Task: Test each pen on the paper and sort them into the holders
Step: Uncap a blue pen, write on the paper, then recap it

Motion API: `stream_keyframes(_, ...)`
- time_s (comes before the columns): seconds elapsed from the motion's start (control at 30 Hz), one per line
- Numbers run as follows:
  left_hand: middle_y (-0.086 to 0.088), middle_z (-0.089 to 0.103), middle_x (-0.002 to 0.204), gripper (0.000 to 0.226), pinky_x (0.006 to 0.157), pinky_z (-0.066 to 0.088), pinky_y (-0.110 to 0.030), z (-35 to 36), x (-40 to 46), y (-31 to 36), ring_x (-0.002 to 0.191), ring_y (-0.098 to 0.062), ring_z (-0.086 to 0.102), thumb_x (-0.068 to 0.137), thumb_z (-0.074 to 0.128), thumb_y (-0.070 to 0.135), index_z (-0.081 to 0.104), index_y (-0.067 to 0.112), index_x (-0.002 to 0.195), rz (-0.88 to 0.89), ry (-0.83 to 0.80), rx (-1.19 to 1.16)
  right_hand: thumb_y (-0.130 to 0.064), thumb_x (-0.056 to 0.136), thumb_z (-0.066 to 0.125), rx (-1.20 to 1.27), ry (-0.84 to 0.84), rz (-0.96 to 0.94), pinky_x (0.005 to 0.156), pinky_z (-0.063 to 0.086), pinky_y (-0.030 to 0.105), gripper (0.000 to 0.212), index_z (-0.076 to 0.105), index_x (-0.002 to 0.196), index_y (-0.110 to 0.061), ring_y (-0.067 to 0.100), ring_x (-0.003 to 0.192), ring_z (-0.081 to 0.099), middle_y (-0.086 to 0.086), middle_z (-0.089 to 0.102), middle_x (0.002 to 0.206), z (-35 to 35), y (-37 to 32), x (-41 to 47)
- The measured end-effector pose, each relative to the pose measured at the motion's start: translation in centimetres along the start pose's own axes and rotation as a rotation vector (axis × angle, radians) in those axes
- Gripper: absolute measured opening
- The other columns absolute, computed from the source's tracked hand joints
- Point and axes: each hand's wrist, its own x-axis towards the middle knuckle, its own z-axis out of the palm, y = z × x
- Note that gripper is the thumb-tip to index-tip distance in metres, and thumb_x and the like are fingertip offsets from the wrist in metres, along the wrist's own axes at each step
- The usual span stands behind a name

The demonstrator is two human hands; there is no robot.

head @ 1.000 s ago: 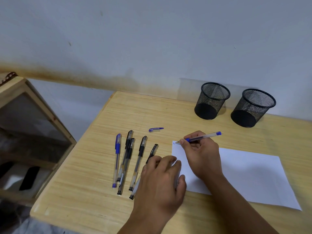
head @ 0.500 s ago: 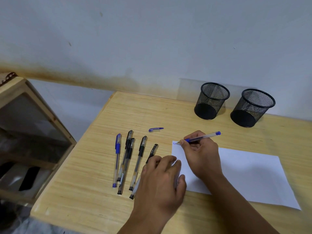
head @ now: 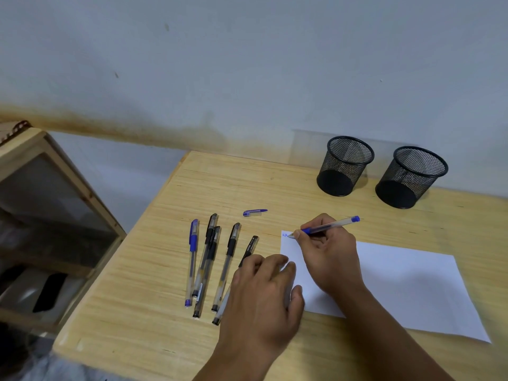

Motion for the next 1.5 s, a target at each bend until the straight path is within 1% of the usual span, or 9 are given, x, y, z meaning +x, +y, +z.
stream_keyframes(0.13, 0.015, 0.061, 0.119, 0.031, 0.083, 0.049, -0.035, 0.2, 0.0, -0.1, 0.111, -0.015, 0.041, 0.083, 0.052, 0.044, 0.065, 0.031, 0.108, 0.001, -0.007, -0.002, -0.021, 0.087, 0.074, 0.092, 0.008, 0.057, 0.073, 0.062, 0.041, 0.009, 0.066, 0.084, -0.018, 0.006, 0.070, 0.071, -0.006, 0.073, 0.071, -0.5, 0.1, 0.3)
stream_keyframes(0.27, 0.017, 0.059, 0.121, 0.032, 0.084, 0.048, -0.034, 0.0, -0.2, 0.0, 0.111, -0.014, 0.042, 0.084, 0.051, 0.046, 0.063, 0.033, 0.110, 0.006, -0.021, -0.002, -0.020, 0.089, 0.072, 0.284, 0.041, 0.169, 0.081, 0.060, 0.051, 0.008, 0.066, 0.083, -0.020, 0.021, 0.079, 0.074, 0.002, 0.076, 0.076, -1.0, 0.0, 0.2)
stream_keyframes(0.5, 0.020, 0.051, 0.127, 0.032, 0.091, 0.041, -0.032, -1.1, -0.2, 0.5, 0.115, -0.013, 0.038, 0.088, 0.041, 0.047, 0.057, 0.035, 0.113, 0.003, -0.077, -0.019, -0.007, 0.092, 0.067, 0.673, -0.006, 0.318, 0.086, 0.060, 0.036, 0.007, 0.068, 0.094, -0.001, 0.031, 0.093, 0.074, 0.016, 0.076, 0.089, -2.9, -1.6, 0.3)
stream_keyframes(0.77, 0.013, 0.054, 0.105, 0.015, 0.082, 0.040, -0.031, -3.1, 1.5, 1.2, 0.096, -0.015, 0.040, 0.085, 0.040, 0.039, 0.048, 0.027, 0.085, 0.015, -0.210, 0.027, -0.009, 0.090, 0.069, 0.632, -0.019, 0.273, 0.088, 0.058, 0.039, 0.006, 0.070, 0.095, -0.005, 0.024, 0.088, 0.076, 0.012, 0.078, 0.086, -5.9, -1.4, -2.9)
stream_keyframes(0.93, 0.020, 0.051, 0.122, 0.039, 0.090, 0.045, -0.027, -3.2, 2.5, 0.6, 0.112, -0.007, 0.050, 0.083, 0.058, 0.044, 0.060, 0.033, 0.120, -0.072, -0.222, -0.102, -0.006, 0.090, 0.068, 0.718, 0.012, 0.294, 0.087, 0.057, 0.041, 0.006, 0.069, 0.089, 0.000, 0.033, 0.088, 0.074, 0.019, 0.076, 0.084, -7.7, -0.3, -5.4)
stream_keyframes(1.13, 0.018, 0.055, 0.116, 0.027, 0.080, 0.048, -0.027, -3.4, 4.7, 0.2, 0.103, -0.006, 0.056, 0.087, 0.063, 0.041, 0.067, 0.032, 0.112, -0.105, -0.116, -0.198, -0.001, 0.089, 0.067, 0.761, 0.047, 0.315, 0.081, 0.057, 0.039, 0.004, 0.067, 0.088, 0.002, 0.034, 0.083, 0.075, 0.020, 0.075, 0.081, -9.5, 0.8, -7.4)
stream_keyframes(1.27, 0.017, 0.058, 0.108, 0.020, 0.071, 0.046, -0.024, -4.0, 6.9, -0.9, 0.087, -0.006, 0.060, 0.089, 0.064, 0.035, 0.071, 0.030, 0.107, -0.148, 0.009, -0.236, 0.000, 0.089, 0.066, 0.788, 0.065, 0.310, 0.076, 0.063, 0.030, 0.003, 0.066, 0.087, 0.003, 0.034, 0.082, 0.075, 0.022, 0.075, 0.081, -10.4, 1.3, -8.2)
stream_keyframes(1.4, 0.010, 0.061, 0.115, 0.026, 0.074, 0.046, -0.028, -4.0, 9.7, -3.4, 0.099, -0.016, 0.061, 0.090, 0.061, 0.029, 0.069, 0.026, 0.114, -0.229, 0.004, -0.119, -0.002, 0.088, 0.068, 0.796, 0.073, 0.302, 0.075, 0.063, 0.029, 0.005, 0.067, 0.089, 0.003, 0.036, 0.085, 0.075, 0.021, 0.075, 0.082, -11.2, 1.7, -8.7)
stream_keyframes(1.5, 0.006, 0.059, 0.124, 0.033, 0.087, 0.050, -0.038, -3.8, 11.2, -5.0, 0.113, -0.021, 0.055, 0.091, 0.058, 0.033, 0.065, 0.025, 0.122, -0.295, -0.085, 0.000, -0.022, 0.072, 0.080, 0.818, 0.075, 0.284, 0.073, 0.062, 0.028, 0.029, 0.069, 0.087, 0.000, 0.034, 0.084, 0.075, 0.021, 0.075, 0.083, -11.6, 1.7, -9.2)
